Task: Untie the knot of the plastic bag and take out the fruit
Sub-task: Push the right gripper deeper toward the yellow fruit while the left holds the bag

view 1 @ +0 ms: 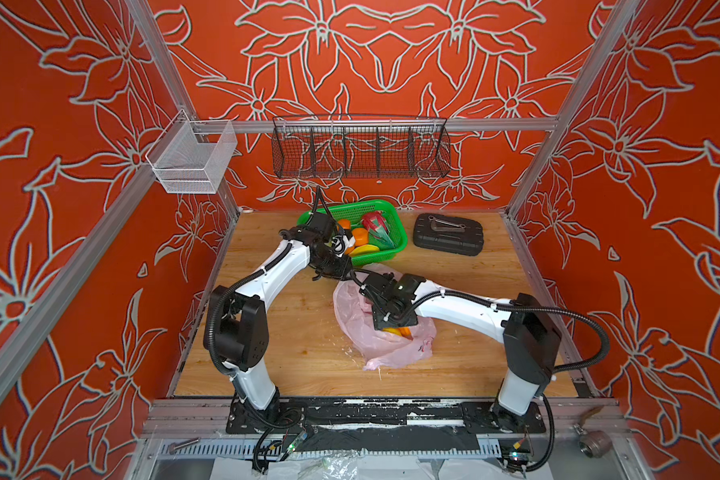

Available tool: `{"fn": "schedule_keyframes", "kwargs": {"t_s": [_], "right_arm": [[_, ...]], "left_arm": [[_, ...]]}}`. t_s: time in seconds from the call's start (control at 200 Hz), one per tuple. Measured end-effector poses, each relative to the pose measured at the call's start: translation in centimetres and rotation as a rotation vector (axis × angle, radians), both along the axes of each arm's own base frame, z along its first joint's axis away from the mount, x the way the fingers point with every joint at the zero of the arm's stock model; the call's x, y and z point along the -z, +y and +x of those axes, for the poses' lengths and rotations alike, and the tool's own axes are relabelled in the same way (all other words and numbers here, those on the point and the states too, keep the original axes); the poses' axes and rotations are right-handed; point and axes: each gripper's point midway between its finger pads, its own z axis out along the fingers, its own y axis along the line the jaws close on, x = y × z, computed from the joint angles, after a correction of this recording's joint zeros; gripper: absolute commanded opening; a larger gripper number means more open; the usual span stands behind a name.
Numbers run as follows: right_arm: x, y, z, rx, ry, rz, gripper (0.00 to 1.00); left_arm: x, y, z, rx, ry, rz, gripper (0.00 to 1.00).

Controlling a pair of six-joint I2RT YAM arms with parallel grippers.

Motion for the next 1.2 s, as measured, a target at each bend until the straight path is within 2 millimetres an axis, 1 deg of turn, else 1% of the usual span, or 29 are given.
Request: {"fn": "schedule_keyframes", "kwargs": {"t_s": [0.215, 0.32, 0.435, 0.55, 0.661, 0.701, 0.721, 0.761, 0.801, 0.836, 0.901, 0.966, 1.011, 1.056, 1.106, 1.136, 1.201], "right_arm": [[0.5, -1.8, 1.3, 0.056, -0.013, -0.098, 0.86], [0.8, -3.3, 2.1, 0.106, -0.014, -0.175, 0.88], [1.0, -5.1, 2.5, 0.153, -0.013, -0.235, 0.90], [1.0, -6.0, 3.2, 0.192, -0.022, -0.236, 0.91], [1.1, -6.3, 4.1, 0.204, -0.055, -0.168, 0.87], [0.9, -6.2, 4.3, 0.209, -0.065, -0.123, 0.85], [0.8, -6.1, 4.4, 0.207, -0.066, -0.100, 0.84], [0.6, -5.7, 4.6, 0.207, -0.068, -0.051, 0.82], [0.4, -5.2, 4.8, 0.203, -0.070, -0.008, 0.80], [0.3, -4.5, 5.2, 0.198, -0.073, 0.043, 0.80], [0.1, -2.7, 5.4, 0.181, -0.066, 0.147, 0.78], [0.6, -0.7, 5.1, 0.160, -0.036, 0.259, 0.77], [1.1, 0.1, 4.6, 0.152, -0.010, 0.309, 0.77], [1.6, 0.5, 4.1, 0.148, 0.011, 0.337, 0.77], [1.6, 0.6, 3.8, 0.152, 0.026, 0.351, 0.77], [1.4, 0.6, 3.7, 0.156, 0.024, 0.359, 0.76], [-0.1, 0.4, 3.5, 0.165, 0.003, 0.388, 0.72]], "left_arm": [[0.0, 0.0, 0.0, 0.000, 0.001, 0.002, 0.30], [0.0, 0.0, -0.1, 0.002, 0.001, 0.003, 0.30], [0.1, 0.1, -0.1, 0.006, 0.001, 0.006, 0.30], [0.1, 0.1, -0.2, 0.011, 0.003, 0.008, 0.30], [0.1, 0.1, -0.3, 0.015, 0.006, 0.009, 0.31], [0.1, 0.1, -0.4, 0.019, 0.009, 0.006, 0.34], [0.1, 0.0, -0.5, 0.024, 0.012, 0.000, 0.37], [0.0, -0.2, -0.7, 0.030, 0.020, -0.014, 0.44], [-0.2, -0.5, -1.0, 0.032, 0.033, -0.037, 0.54], [-0.6, -1.0, -1.4, 0.045, 0.043, -0.066, 0.62], [-1.4, -1.8, -2.6, 0.079, 0.042, -0.114, 0.70], [-2.4, -2.8, -4.9, 0.130, 0.026, -0.151, 0.76], [-3.1, -3.4, -6.7, 0.171, 0.013, -0.171, 0.79], [-3.9, -4.0, -8.6, 0.217, -0.007, -0.193, 0.81], [-4.5, -4.5, -10.1, 0.253, -0.021, -0.215, 0.82], [-4.8, -4.6, -10.9, 0.273, -0.031, -0.227, 0.82], [-4.9, -4.9, -12.0, 0.314, -0.045, -0.240, 0.81]]}}
